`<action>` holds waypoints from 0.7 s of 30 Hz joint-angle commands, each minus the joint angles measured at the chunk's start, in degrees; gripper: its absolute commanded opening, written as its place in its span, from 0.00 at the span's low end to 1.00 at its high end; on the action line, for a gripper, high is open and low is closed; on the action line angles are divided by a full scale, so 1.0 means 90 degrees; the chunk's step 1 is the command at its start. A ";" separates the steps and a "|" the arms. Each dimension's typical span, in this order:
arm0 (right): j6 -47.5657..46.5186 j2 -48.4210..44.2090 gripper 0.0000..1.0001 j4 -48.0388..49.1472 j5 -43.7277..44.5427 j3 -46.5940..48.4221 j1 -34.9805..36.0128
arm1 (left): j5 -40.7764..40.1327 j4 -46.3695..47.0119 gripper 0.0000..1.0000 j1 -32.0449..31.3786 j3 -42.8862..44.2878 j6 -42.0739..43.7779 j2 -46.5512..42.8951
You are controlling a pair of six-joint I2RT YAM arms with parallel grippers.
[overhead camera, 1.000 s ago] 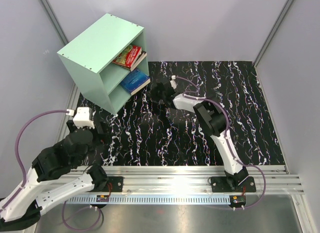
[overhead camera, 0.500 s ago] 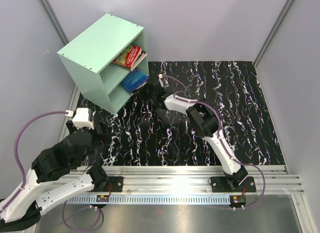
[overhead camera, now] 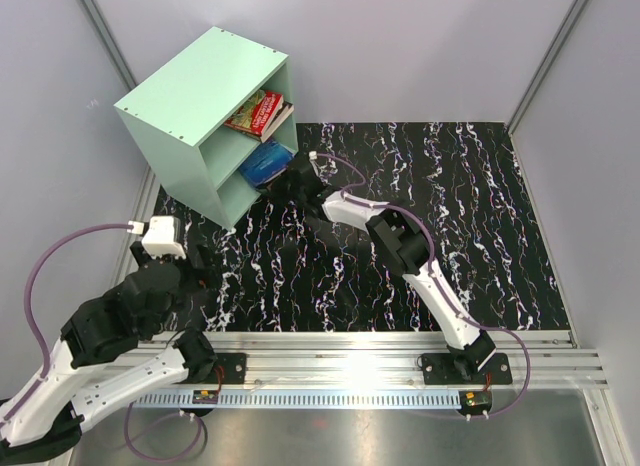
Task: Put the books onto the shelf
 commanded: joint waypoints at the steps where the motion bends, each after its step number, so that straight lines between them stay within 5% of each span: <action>1: -0.0020 -0.0071 0.00 0.0122 -0.0122 0.0190 0.0162 | -0.0024 0.0254 0.99 0.0009 -0.0017 0.0116 -0.0093; 13: 0.0165 -0.0023 0.00 0.0395 -0.0200 -0.0005 0.0524 | -0.0024 0.0254 0.99 0.0019 -0.0027 0.0117 -0.0093; 21: 0.0175 0.0660 0.00 -0.0121 -0.0073 0.1185 0.0222 | -0.0005 0.0264 0.99 0.0009 -0.0027 0.0126 -0.0162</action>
